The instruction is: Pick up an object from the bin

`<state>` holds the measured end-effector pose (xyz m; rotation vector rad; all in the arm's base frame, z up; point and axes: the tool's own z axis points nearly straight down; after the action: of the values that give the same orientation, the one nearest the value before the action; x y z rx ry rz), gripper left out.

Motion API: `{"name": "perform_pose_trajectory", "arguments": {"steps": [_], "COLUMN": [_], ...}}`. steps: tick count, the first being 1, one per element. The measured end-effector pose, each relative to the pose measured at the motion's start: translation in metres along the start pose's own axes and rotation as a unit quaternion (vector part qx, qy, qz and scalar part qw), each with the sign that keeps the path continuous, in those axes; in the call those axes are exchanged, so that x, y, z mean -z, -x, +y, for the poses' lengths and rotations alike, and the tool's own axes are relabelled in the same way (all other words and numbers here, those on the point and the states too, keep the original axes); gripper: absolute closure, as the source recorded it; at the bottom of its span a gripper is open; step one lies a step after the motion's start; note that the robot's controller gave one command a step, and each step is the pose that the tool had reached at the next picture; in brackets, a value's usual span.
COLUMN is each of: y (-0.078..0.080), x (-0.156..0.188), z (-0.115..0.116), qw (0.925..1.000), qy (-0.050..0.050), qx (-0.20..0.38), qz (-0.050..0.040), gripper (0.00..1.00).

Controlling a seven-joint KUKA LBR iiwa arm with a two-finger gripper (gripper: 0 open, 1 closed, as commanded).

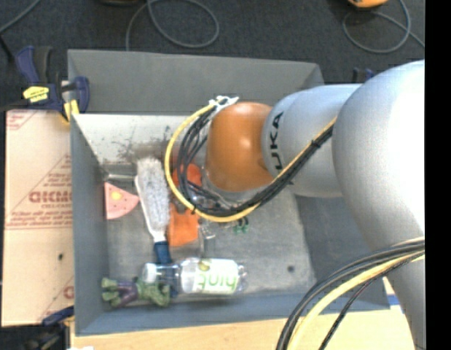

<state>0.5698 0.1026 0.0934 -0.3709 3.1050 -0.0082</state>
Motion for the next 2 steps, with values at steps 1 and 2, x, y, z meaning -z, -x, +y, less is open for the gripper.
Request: {"name": "perform_pose_trajectory", "arguments": {"steps": [1, 2], "y": [0.0179, 0.0179], "x": [-0.0212, -0.0212], "z": [0.0097, 0.0097], "qw": [0.9939, 0.9939], "qy": [0.0, 0.0], "qx": [-0.11, -0.11], "qz": [-0.0121, -0.0121], "gripper": [1.0, 1.0]}}
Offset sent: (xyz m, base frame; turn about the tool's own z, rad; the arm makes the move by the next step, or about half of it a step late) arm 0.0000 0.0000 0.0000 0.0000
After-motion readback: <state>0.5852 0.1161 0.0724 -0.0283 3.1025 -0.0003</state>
